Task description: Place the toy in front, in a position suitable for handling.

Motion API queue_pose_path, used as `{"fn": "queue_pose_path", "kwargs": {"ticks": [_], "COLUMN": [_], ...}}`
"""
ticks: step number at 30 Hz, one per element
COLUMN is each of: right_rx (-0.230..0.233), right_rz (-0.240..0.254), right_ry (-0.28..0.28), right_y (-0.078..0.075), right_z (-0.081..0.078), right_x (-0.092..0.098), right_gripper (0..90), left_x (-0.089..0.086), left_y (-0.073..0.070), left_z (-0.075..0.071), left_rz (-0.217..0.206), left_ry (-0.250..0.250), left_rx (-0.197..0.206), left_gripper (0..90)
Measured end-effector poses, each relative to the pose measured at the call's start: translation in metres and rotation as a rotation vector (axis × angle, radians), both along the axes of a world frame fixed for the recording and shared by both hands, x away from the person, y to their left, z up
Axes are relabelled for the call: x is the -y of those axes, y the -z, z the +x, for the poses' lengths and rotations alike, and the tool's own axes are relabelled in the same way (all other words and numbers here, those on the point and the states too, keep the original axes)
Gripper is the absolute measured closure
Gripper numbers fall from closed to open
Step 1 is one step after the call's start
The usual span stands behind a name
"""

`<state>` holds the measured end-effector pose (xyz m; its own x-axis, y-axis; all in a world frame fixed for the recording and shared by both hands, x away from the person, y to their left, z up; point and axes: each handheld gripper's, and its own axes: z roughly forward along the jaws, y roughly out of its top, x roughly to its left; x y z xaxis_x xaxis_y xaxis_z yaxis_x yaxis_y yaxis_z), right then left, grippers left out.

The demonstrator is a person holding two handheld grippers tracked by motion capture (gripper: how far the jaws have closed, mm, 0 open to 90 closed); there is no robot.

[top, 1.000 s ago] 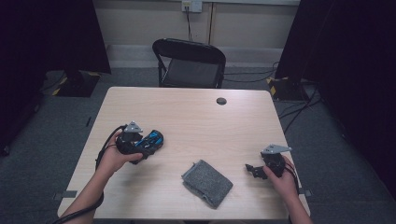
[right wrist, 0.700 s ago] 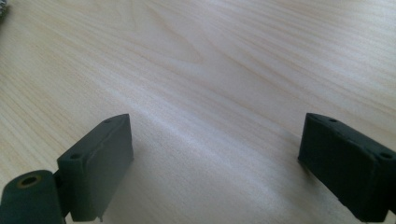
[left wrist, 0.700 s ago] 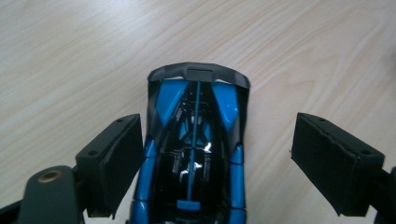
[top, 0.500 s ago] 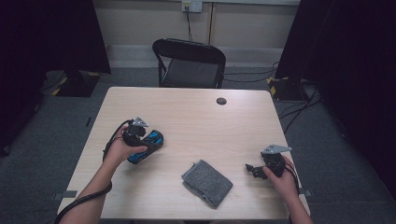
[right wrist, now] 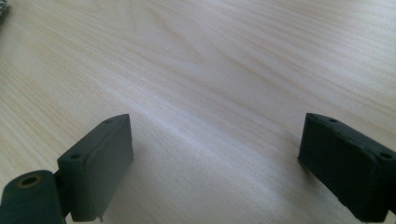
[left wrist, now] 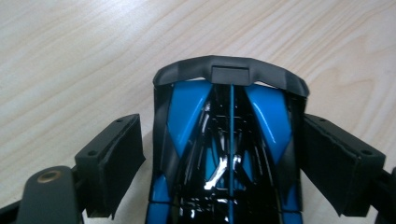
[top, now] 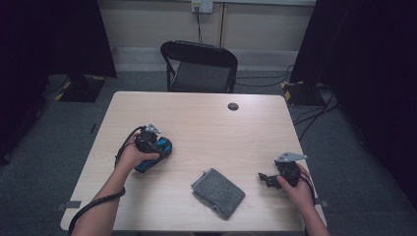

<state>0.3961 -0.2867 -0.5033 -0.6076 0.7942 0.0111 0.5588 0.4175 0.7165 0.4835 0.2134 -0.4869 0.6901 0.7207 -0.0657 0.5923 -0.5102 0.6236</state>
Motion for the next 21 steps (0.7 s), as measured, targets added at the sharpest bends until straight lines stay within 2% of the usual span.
{"fn": "queue_pose_path", "kwargs": {"ticks": [1,4,5,7,12,14,17,21], "right_rx": [0.0,0.0,0.0,0.0,0.0,0.0,0.0,0.0], "right_rz": [0.0,0.0,0.001,0.0,0.0,0.0,0.0,0.0], "right_ry": [0.0,0.0,-0.001,0.0,0.0,0.0,0.0,0.0], "right_y": [0.0,0.0,0.0001,0.0,0.0,0.0,0.0,0.0], "right_z": [0.0,0.0,0.0001,0.0,0.0,0.0,0.0,0.0], "right_x": [0.0,0.0,0.0,0.0,0.0,0.0,0.0,0.0], "right_gripper": [9.3,9.3,9.3,9.3,9.3,9.3,9.3,9.3], "left_x": [0.0001,0.0016,0.0017,0.0028,0.0034,0.0035,0.0062,0.0061], "left_y": [0.0005,0.0028,0.0026,0.0043,0.005,0.0046,0.0026,0.002], "left_z": [0.0004,0.001,0.0015,0.0018,0.0017,0.0013,0.0007,0.001], "left_rz": [0.016,0.014,0.03,0.02,0.041,0.043,0.05,0.053], "left_ry": [0.006,-0.001,0.001,0.002,0.017,0.023,0.038,0.038], "left_rx": [-0.001,0.002,0.007,0.0,0.017,0.015,0.015,0.009], "left_gripper": [15.4,15.4,15.4,15.7,15.8,17.4,24.7,25.0]}}
